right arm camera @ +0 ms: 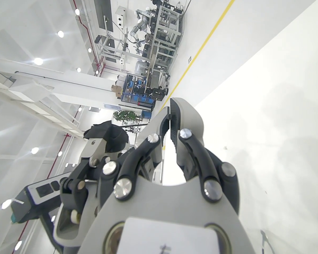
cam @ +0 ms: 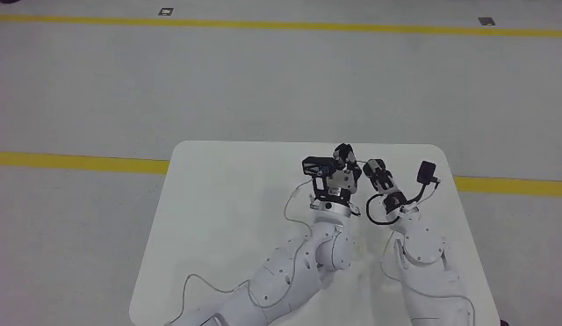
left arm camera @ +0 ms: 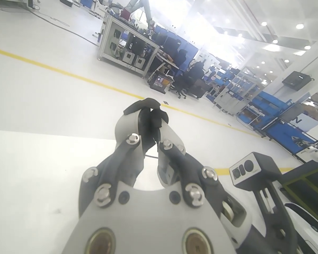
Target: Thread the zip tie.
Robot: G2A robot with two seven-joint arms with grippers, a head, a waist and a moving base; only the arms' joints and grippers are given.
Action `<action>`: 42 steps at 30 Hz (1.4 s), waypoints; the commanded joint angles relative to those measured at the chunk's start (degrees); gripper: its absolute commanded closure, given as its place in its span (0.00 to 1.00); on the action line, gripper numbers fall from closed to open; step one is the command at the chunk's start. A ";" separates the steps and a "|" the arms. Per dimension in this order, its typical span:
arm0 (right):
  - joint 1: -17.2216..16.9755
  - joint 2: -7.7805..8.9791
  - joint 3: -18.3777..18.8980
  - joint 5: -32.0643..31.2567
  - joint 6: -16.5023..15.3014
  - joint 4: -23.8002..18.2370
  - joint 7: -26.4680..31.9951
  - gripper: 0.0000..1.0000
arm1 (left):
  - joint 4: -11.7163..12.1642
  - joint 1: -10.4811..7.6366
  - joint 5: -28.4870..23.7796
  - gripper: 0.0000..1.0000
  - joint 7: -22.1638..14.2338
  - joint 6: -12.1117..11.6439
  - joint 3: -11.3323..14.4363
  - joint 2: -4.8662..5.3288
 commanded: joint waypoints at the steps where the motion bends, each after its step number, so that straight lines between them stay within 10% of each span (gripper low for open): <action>1: 0.02 0.08 -0.19 0.08 0.04 -0.03 -0.09 1.00 | 0.13 -0.14 0.10 1.00 -0.31 0.00 0.25 -0.05; 30: 0.10 1.31 -2.88 1.46 0.81 -0.38 -1.53 1.00 | 2.96 -2.05 -0.55 1.00 -3.35 0.00 1.78 -1.05; 42: 0.21 1.75 -3.68 1.91 1.23 -0.14 -2.76 1.00 | -1.45 -0.82 -3.26 1.00 -4.96 0.00 2.25 -0.07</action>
